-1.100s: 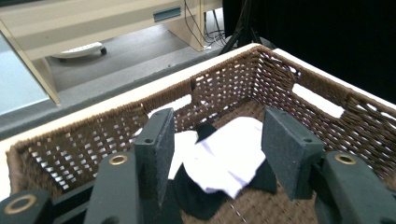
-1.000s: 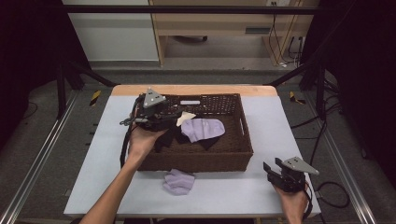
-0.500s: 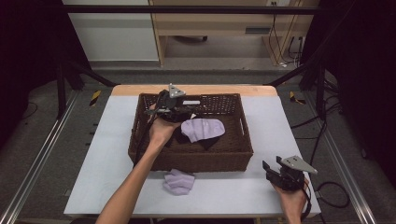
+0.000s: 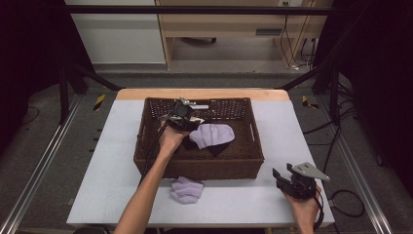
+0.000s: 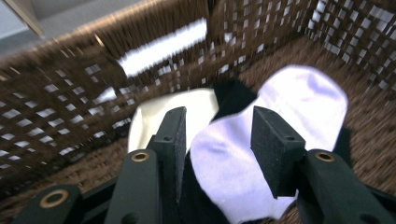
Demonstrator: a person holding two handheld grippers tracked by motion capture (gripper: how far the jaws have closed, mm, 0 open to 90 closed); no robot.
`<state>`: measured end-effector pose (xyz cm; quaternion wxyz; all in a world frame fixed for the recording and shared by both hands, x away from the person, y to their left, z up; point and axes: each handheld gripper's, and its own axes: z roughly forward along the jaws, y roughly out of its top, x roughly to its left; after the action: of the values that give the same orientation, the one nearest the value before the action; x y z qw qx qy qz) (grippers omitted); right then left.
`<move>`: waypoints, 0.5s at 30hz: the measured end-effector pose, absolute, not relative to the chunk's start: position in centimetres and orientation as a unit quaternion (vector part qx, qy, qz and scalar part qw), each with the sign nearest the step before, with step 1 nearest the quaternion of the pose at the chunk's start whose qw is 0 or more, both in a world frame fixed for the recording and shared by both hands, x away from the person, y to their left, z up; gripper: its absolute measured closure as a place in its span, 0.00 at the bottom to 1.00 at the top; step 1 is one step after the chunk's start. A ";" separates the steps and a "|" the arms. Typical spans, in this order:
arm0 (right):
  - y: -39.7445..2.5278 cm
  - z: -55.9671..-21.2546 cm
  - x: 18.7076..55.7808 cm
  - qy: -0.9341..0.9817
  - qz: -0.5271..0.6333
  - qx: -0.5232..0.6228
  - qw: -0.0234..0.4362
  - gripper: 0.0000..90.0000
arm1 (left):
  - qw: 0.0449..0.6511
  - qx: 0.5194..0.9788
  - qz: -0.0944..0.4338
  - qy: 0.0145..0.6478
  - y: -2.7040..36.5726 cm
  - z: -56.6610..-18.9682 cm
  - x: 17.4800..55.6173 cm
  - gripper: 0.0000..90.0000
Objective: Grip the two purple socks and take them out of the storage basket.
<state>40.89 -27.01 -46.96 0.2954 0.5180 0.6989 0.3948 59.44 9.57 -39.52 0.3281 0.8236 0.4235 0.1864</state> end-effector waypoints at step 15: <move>-26.9 -47.1 40.9 0.700 0.393 0.517 0.296 0.44 | 0.267 0.847 0.150 0.435 9.3 -41.7 60.1 0.54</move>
<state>40.93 -26.88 -47.08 0.2965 0.5171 0.7000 0.3934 60.06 9.32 -41.73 0.2671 0.8466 0.4354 0.1496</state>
